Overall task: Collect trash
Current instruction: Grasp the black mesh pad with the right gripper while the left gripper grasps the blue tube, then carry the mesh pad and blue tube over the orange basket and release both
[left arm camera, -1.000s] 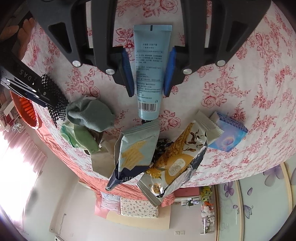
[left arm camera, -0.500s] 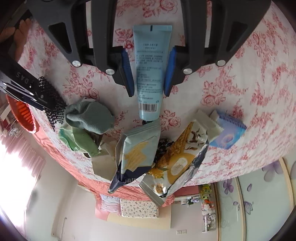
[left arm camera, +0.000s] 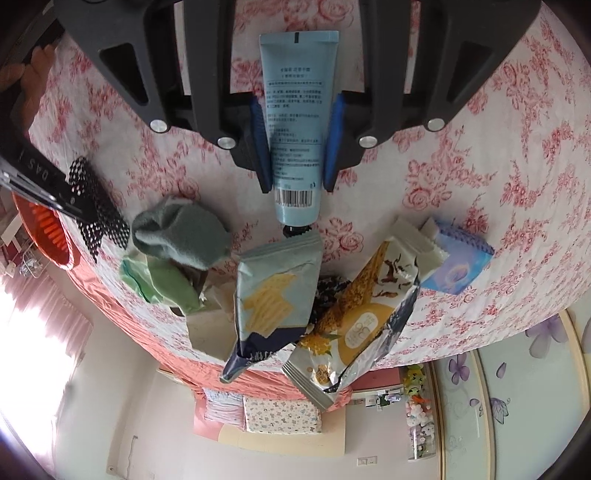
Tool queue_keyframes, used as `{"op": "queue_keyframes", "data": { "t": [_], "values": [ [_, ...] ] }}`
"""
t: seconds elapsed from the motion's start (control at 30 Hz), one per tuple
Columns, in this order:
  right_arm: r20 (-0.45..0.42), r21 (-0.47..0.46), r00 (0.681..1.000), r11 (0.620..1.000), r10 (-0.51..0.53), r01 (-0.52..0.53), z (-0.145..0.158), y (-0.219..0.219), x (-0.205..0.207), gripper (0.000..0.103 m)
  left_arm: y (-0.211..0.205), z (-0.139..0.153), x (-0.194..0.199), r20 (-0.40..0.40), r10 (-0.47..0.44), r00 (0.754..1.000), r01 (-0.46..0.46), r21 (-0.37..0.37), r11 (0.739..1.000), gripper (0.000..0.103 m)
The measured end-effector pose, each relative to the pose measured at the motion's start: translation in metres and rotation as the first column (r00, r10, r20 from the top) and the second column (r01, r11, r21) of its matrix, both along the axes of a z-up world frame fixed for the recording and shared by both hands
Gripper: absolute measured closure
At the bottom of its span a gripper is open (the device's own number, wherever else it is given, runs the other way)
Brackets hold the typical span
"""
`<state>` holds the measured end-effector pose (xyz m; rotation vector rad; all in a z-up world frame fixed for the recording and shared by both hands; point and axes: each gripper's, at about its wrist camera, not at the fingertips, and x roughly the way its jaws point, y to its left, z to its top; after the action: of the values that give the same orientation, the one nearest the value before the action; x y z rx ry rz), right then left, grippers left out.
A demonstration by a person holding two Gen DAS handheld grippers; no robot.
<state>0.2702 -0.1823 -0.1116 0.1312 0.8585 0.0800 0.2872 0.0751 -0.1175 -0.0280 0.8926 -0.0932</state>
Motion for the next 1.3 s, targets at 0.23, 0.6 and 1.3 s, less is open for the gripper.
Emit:
{"op": "queue_keyframes", "data": {
  "t": [0.23, 0.6, 1.3],
  "values": [
    [0.02, 0.021, 1.0, 1.0, 0.005, -0.005, 0.01, -0.002, -0.007, 0.097, 0.006, 0.002, -0.002, -0.008, 0.012, 1.0, -0.012, -0.019, 1.0, 0.075],
    [0.065, 0.062, 0.998, 0.998, -0.001, -0.003, 0.031, -0.011, -0.025, 0.097, 0.012, 0.027, -0.027, 0.057, -0.009, 0.998, 0.011, -0.022, 1.0, 0.075],
    [0.251, 0.14, 0.967, 0.99, -0.045, 0.01, 0.096, -0.04, -0.062, 0.097, -0.02, 0.106, -0.071, 0.232, -0.092, 0.968, 0.113, -0.079, 0.991, 0.075]
  ]
}}
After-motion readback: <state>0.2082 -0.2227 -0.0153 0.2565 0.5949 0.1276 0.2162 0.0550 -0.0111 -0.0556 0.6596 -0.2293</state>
